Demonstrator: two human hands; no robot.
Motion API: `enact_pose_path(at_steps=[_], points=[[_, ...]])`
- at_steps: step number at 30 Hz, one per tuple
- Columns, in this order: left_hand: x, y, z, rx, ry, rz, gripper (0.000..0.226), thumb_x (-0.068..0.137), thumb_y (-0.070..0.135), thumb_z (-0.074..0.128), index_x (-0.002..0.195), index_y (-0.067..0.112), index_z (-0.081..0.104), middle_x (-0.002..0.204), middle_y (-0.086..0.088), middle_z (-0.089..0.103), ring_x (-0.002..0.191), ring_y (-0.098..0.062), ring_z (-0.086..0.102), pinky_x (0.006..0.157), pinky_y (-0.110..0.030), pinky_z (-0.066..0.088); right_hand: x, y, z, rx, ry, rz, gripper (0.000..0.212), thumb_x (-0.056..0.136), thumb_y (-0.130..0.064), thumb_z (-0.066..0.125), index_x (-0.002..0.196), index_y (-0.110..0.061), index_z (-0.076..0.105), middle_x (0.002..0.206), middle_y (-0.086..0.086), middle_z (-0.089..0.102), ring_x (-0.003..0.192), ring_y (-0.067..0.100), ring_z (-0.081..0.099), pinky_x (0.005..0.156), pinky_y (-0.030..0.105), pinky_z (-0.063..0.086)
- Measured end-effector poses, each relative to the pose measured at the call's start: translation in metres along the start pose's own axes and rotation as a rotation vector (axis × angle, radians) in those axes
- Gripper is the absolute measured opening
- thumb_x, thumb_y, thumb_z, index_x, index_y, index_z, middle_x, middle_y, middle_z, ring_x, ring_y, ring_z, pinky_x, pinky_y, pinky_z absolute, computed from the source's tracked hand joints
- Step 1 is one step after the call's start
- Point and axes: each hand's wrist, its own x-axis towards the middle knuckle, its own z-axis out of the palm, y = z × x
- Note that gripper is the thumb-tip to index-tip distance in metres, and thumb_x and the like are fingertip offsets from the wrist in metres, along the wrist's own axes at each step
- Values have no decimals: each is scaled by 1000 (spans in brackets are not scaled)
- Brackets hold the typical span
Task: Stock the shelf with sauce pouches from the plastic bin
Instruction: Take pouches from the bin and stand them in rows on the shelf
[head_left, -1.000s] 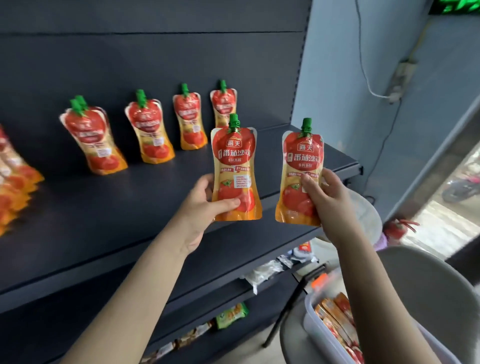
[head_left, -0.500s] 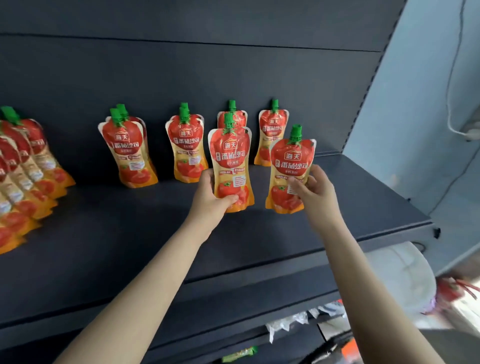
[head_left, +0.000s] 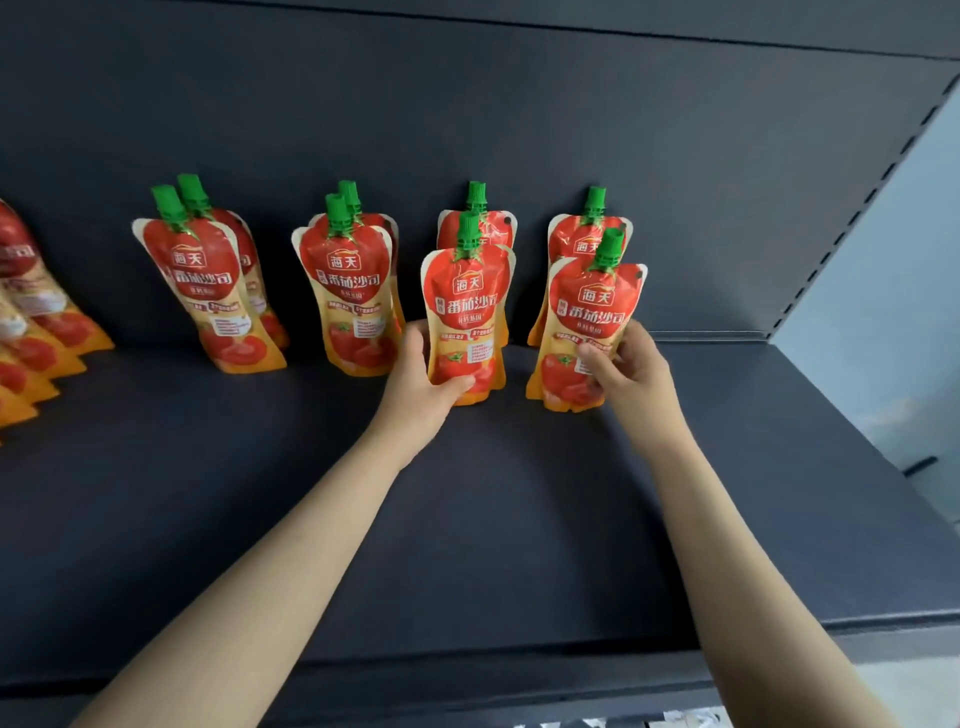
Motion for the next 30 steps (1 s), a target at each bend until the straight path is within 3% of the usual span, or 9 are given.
enact_pose_path(at_steps=[4,7,10,16,24,30], points=[[-5,-4,-3,99,-24,42,57,88,8,68,134,23,37,121,15,54,105,8,53,84,-9,43,-9,6,-13,-89,-155,59,24,91,-18,66,113,-26,64,107,-11,72,102,6,67,90,25,52],[-8,-9,-8,176,-3,49,49,88,12,68,130,23,44,125,10,58,113,-5,56,94,-26,47,-14,15,-20,-239,-196,67,39,87,-15,71,123,-26,58,115,-12,68,107,6,64,98,31,49],[-3,-12,-8,232,16,48,40,87,14,70,122,21,52,123,4,63,115,-15,60,98,-40,50,-9,20,-22,-312,-138,37,42,89,-15,68,125,-29,53,120,-12,65,112,9,61,102,37,47],[15,-14,1,314,63,76,38,85,19,73,119,15,56,119,-2,62,110,-20,60,94,-45,52,12,23,-20,-343,-102,49,46,90,-16,67,127,-31,44,119,-13,62,113,11,59,102,37,47],[31,-16,12,350,122,84,35,86,18,72,117,13,57,119,-2,64,111,-20,61,94,-42,53,34,29,-17,-443,-70,1,51,91,-18,65,135,-24,40,114,-14,58,102,7,55,77,7,37],[36,-18,15,375,140,91,34,85,20,72,115,16,56,118,-1,64,111,-19,61,92,-42,54,38,32,-18,-456,-75,-4,57,92,-16,64,140,-24,32,116,-13,57,100,4,53,70,0,35]])
